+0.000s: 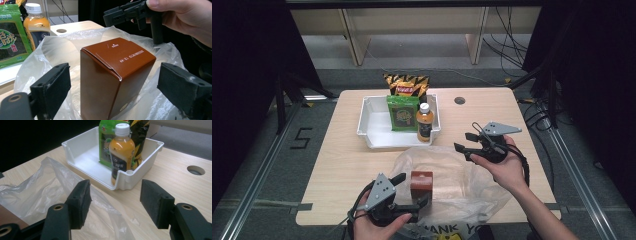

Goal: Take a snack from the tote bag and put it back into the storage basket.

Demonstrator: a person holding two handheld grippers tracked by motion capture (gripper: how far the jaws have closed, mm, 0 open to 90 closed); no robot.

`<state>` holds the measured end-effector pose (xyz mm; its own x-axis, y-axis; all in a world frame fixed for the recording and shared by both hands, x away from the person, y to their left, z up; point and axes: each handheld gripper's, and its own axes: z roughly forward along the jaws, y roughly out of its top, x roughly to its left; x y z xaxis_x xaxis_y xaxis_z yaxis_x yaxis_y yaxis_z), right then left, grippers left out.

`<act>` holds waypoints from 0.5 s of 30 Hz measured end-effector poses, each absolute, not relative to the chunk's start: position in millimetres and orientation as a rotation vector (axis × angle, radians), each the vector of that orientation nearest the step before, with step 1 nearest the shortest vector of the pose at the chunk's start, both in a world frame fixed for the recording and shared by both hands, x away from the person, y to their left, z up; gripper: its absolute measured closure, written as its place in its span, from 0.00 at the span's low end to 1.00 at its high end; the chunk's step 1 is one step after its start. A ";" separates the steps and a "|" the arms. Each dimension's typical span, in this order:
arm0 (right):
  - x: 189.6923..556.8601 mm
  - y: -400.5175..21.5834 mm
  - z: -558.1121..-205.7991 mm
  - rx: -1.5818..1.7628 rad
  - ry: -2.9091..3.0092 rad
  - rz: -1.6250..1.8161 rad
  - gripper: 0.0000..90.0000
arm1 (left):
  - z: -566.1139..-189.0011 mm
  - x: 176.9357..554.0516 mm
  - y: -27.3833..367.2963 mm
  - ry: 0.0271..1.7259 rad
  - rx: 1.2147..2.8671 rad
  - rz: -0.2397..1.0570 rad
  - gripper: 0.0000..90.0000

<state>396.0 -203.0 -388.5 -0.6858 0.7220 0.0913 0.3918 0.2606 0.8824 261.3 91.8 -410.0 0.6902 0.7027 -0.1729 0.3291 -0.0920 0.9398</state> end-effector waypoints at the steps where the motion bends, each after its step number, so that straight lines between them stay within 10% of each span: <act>1: 396.0 -204.1 -387.9 1.018 2.217 1.382 0.47 | -410.0 261.5 91.0 0.838 1.698 0.390 0.11; 15: 399.4 -205.4 -391.7 1.017 2.213 1.361 0.46 | -416.6 266.8 80.6 0.837 1.717 0.387 0.06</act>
<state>399.4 -205.4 -391.7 -0.6812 0.7287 0.0710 0.3922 0.2813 0.8758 266.8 80.6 -416.6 0.6933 0.7028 -0.1596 0.3336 -0.1166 0.9355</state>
